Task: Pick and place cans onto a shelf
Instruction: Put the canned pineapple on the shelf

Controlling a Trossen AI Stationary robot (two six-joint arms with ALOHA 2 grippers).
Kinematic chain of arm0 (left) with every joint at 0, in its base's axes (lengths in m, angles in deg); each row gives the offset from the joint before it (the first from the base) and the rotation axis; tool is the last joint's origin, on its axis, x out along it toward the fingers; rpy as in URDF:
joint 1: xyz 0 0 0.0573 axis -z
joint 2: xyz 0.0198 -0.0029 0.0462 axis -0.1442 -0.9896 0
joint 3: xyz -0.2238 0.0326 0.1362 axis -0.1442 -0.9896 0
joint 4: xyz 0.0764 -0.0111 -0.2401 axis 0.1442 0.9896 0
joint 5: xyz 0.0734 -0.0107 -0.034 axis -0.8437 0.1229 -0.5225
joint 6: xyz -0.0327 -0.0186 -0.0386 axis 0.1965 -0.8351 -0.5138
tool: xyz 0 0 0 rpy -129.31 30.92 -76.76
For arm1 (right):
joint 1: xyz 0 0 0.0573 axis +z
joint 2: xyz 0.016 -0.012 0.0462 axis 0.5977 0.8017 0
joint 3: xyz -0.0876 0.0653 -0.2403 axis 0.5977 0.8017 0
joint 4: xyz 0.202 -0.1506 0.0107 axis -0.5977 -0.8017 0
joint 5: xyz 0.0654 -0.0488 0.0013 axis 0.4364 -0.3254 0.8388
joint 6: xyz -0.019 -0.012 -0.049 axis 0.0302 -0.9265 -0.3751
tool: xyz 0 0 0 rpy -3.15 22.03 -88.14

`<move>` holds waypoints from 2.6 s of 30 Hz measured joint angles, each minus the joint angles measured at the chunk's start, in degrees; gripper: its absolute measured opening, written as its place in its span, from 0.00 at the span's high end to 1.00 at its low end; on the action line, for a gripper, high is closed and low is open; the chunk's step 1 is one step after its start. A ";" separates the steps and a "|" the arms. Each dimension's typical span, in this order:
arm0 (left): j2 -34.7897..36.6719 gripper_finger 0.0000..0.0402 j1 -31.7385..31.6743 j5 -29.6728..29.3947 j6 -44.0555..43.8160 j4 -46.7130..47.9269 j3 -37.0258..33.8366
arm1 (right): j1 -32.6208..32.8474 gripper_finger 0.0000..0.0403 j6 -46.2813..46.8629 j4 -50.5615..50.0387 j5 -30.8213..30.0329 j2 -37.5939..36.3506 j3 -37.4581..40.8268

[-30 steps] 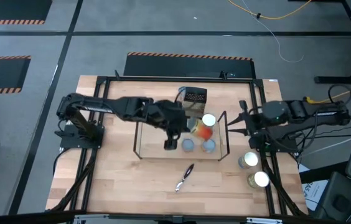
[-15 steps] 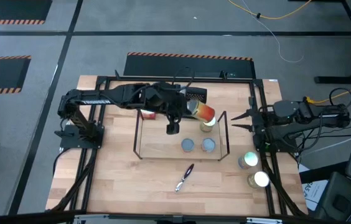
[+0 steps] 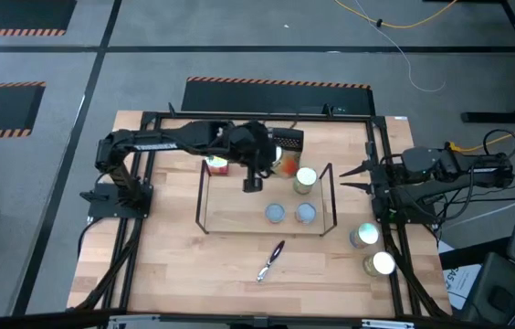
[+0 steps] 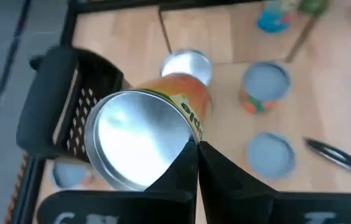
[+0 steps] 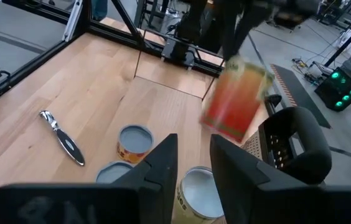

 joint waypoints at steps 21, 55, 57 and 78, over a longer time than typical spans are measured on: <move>-11.44 1.00 2.91 -1.05 0.25 7.65 -0.09 | -0.09 0.75 1.53 15.32 0.59 0.04 13.49; -11.63 0.94 3.12 -2.32 -0.17 7.42 -0.09 | -0.09 0.75 1.75 16.98 0.55 0.02 16.20; -11.63 0.93 3.12 -2.32 -0.17 7.42 -0.09 | -0.09 0.75 1.75 17.00 0.55 0.02 16.20; -6.78 0.99 2.10 -11.33 0.24 5.99 -0.17 | -0.07 0.75 3.21 21.04 4.02 0.55 16.20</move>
